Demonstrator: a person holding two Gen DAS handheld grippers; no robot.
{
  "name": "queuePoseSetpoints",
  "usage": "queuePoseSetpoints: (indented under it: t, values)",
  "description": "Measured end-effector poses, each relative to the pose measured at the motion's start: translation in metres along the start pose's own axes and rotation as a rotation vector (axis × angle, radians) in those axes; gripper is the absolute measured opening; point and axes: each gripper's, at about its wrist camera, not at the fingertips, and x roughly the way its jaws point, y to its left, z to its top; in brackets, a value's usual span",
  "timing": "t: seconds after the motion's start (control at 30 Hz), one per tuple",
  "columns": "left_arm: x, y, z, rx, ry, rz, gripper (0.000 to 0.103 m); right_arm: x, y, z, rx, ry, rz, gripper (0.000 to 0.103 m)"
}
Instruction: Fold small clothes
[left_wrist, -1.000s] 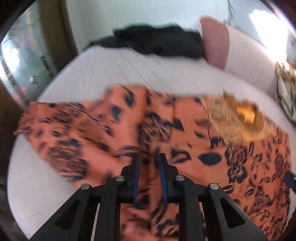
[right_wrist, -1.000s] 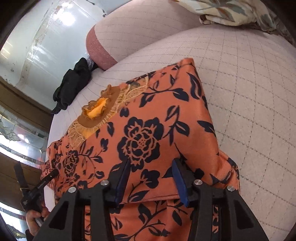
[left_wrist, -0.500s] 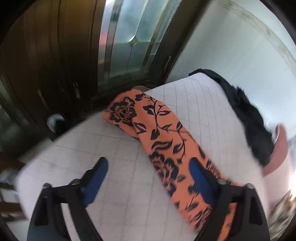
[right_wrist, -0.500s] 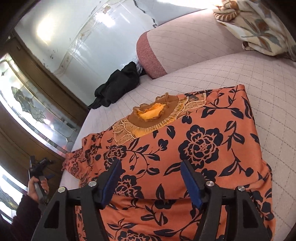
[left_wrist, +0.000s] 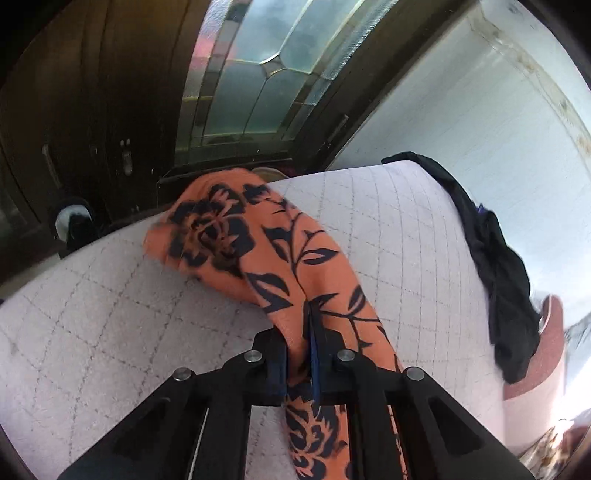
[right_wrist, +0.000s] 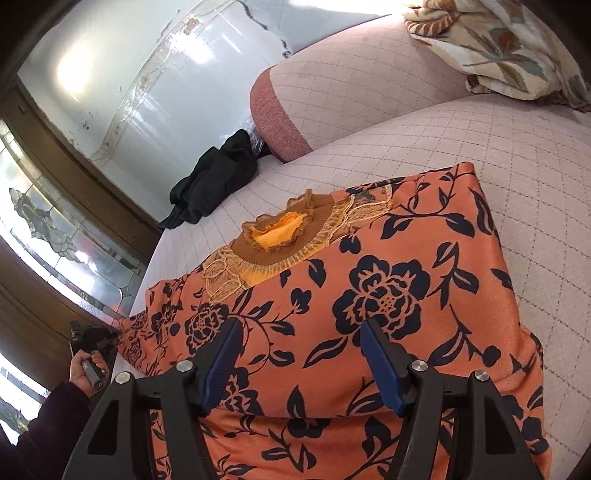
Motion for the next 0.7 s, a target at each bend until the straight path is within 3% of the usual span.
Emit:
queuePoseSetpoints:
  t: [0.07,0.2,0.37,0.5,0.6,0.63,0.7]
  values:
    - [-0.019,-0.023,-0.006,0.109,-0.047,-0.007,0.007,-0.004,-0.003,0.003,0.017,-0.022,-0.005,0.069]
    - [-0.076,-0.087,-0.031,0.353,-0.114,-0.094,0.007,-0.02,-0.008,0.009,0.032,-0.079,-0.025,0.069]
    - [-0.159,-0.19,-0.109,0.745,-0.164,-0.201,0.007,-0.041,-0.029,0.019,0.108,-0.138,-0.038,0.069]
    - [-0.202,-0.264,-0.196,0.973,-0.122,-0.262,0.007,-0.059,-0.049,0.027,0.176,-0.181,-0.029,0.069]
    - [-0.214,-0.302,-0.26,1.083,-0.064,-0.326,0.008,-0.074,-0.058,0.032,0.187,-0.215,-0.033,0.069]
    - [-0.219,-0.314,-0.287,1.129,-0.036,-0.366,0.009,-0.078,-0.061,0.034,0.191,-0.226,-0.035,0.069]
    - [-0.224,-0.335,-0.334,1.224,0.039,-0.429,0.023,-0.086,-0.071,0.037,0.213,-0.246,-0.039,0.069]
